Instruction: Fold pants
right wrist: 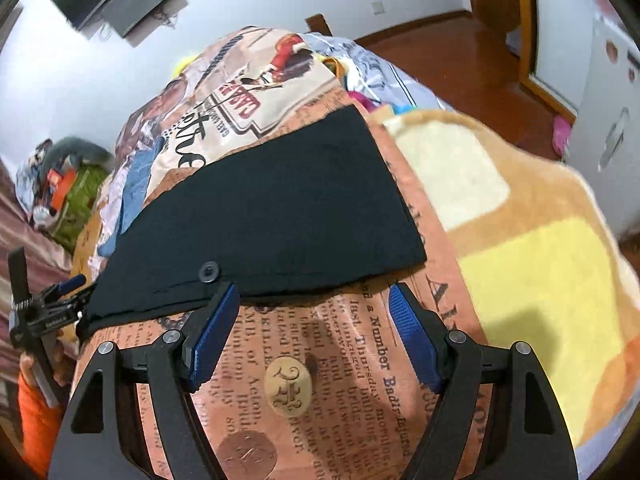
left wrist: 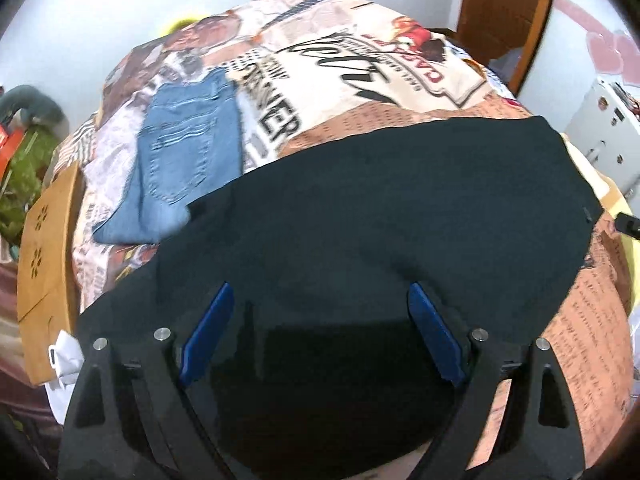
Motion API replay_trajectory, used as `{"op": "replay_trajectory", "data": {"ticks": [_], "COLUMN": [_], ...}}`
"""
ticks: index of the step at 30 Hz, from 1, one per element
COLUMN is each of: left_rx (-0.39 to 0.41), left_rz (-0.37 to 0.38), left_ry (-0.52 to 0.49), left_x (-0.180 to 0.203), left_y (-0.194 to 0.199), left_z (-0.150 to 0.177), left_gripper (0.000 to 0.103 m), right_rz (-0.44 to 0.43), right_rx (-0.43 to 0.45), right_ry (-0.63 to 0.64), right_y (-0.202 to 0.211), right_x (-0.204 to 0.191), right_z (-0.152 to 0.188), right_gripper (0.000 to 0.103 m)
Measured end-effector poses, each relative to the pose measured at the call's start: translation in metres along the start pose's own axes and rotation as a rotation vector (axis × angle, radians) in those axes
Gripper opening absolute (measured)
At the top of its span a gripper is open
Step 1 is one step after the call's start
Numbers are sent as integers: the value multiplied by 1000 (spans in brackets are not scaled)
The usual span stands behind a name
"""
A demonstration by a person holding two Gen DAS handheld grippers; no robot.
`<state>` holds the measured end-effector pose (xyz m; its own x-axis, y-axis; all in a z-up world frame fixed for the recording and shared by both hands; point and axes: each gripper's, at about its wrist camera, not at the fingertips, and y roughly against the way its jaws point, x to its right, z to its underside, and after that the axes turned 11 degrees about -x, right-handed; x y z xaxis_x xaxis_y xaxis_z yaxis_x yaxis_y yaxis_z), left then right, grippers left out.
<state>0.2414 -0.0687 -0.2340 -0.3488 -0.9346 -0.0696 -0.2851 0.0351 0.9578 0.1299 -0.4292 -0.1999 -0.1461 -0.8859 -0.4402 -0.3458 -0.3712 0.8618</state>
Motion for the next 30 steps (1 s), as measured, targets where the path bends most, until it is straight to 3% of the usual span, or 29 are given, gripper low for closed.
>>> {"op": "replay_trajectory", "data": {"ticks": [4, 9, 11, 19, 24, 30], "left_rx": [-12, -15, -19, -40, -8, 77], "left_rz": [38, 29, 37, 120, 95, 100], "left_ry": [-38, -78, -71, 3, -2, 33], "left_x": [20, 38, 39, 28, 26, 12], "left_y": [0, -5, -8, -14, -3, 28], "left_z": [-6, -13, -15, -18, -17, -13], "left_gripper": [89, 89, 89, 90, 89, 89], "right_rz": [-40, -73, -102, -65, -9, -26], "right_rx": [-27, -28, -28, -4, 70, 177], "right_ry": [-39, -98, -110, -99, -42, 40], "right_y": [-14, -28, -32, -42, -25, 19], "right_x": [12, 23, 29, 27, 13, -16], "right_z": [1, -4, -7, -17, -22, -40], "right_gripper": [74, 74, 62, 11, 6, 5]}}
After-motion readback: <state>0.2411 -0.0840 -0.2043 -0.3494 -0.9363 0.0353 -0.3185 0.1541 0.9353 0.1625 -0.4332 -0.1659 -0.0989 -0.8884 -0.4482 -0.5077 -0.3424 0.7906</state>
